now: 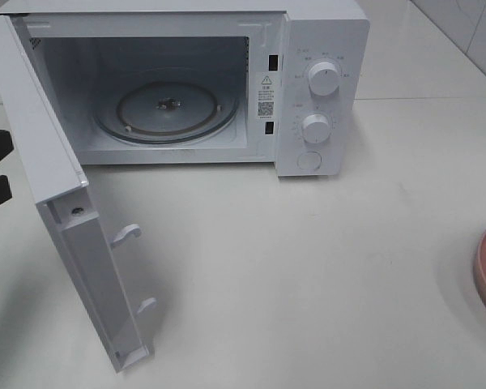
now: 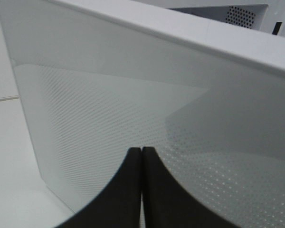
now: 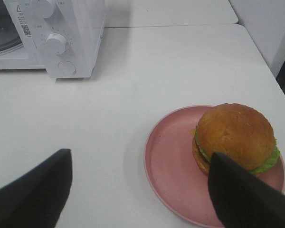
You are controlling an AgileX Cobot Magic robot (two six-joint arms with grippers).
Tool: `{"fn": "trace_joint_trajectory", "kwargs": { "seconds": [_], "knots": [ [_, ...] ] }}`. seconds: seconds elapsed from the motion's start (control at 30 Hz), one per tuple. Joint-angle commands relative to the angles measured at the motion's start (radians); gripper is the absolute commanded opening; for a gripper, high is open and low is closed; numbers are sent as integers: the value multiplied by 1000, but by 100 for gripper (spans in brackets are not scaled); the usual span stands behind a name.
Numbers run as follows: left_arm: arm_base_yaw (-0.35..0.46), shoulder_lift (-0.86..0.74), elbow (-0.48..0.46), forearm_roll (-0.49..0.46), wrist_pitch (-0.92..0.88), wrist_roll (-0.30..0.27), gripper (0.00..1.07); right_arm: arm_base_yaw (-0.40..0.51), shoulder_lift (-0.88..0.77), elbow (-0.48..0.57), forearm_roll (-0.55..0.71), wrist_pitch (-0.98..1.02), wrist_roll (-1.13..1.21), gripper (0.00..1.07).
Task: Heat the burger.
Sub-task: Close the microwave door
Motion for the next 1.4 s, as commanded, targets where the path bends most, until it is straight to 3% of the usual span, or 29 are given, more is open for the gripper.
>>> {"fn": "trace_joint_trajectory", "kwargs": {
  "seconds": [0.03,0.7,0.9,1.03,1.27,1.4],
  "knots": [
    [-23,39,-14,-52,-35,0,0,-8,-26,2,1,-8,-9,76],
    [-23,152,-39,-54,-148,-8,0,-8,-26,2,1,-8,-9,76],
    [-106,224,-76,-88,-146,6,0,-8,-26,2,1,-8,-9,76],
    [-168,263,-80,-210,-156,57,0,-8,-26,2,1,-8,-9,76],
    [-211,264,-119,-219,-148,57,0,-8,-26,2,1,-8,-9,76],
    [-251,264,-171,-270,-92,69,0,-8,-26,2,1,-8,-9,76]
  ]
}}
